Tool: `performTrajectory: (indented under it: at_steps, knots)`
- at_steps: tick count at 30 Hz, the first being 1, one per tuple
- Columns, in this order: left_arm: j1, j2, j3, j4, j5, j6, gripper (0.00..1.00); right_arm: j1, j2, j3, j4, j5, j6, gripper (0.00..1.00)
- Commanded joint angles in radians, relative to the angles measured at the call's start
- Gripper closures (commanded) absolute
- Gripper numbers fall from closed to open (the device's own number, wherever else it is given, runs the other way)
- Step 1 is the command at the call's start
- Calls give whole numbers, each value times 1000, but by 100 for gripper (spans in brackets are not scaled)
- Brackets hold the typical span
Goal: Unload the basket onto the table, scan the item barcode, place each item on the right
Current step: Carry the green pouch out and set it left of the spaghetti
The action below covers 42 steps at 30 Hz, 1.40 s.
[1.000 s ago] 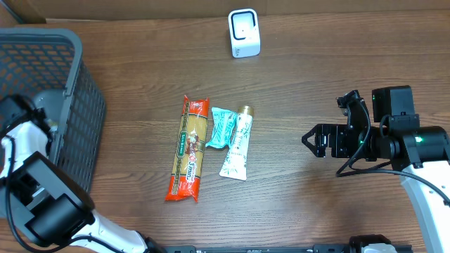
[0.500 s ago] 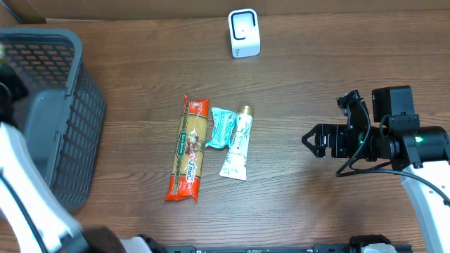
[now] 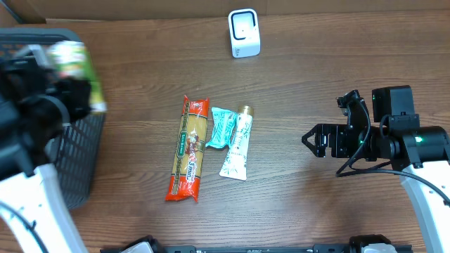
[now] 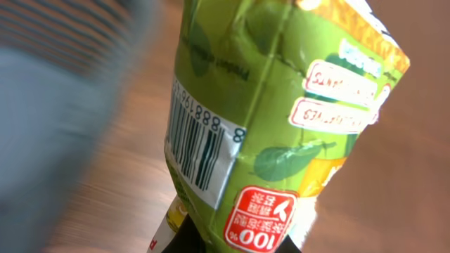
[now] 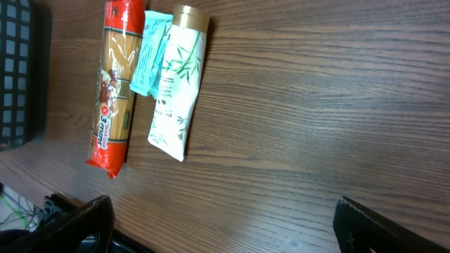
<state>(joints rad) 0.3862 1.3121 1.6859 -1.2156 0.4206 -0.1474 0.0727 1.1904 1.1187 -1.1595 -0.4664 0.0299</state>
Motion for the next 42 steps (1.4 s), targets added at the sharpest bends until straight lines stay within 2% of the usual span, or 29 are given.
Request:
performTrajectory:
  at_steps: [1,6,11,19,22,23,26,28,31,34,38,42]
  knots:
    - [-130,36,-74,2,48,55,96,5,0,0,5,2,-2,0]
    - [-300,111,-219,34,-175,58,96,5,0,0,-3,2,-2,0]
    - [-381,208,-334,109,-403,54,96,5,0,0,-10,3,-2,0]
    - [-400,380,-444,220,-385,-7,96,5,0,0,-10,3,-2,0]
    - [-408,443,-449,222,-349,-11,92,5,0,0,-9,3,-2,0]
    - [-414,464,-449,222,-332,-13,88,5,0,0,-9,3,-2,0]
    - [-435,509,-449,223,-299,-14,51,5,0,0,-5,3,-2,0]
    - [-453,523,-449,223,-292,-14,31,5,0,0,0,2,-1,0]
    - [-465,518,-436,217,-293,-14,19,5,0,0,3,2,-1,0]
    - [-464,508,-373,163,-293,-15,14,5,0,0,6,-35,0,0]
    - [-458,472,-210,42,-293,-14,13,5,0,0,37,-123,26,1]
    - [-458,414,11,-50,-293,-9,11,27,10,0,87,-127,80,4]
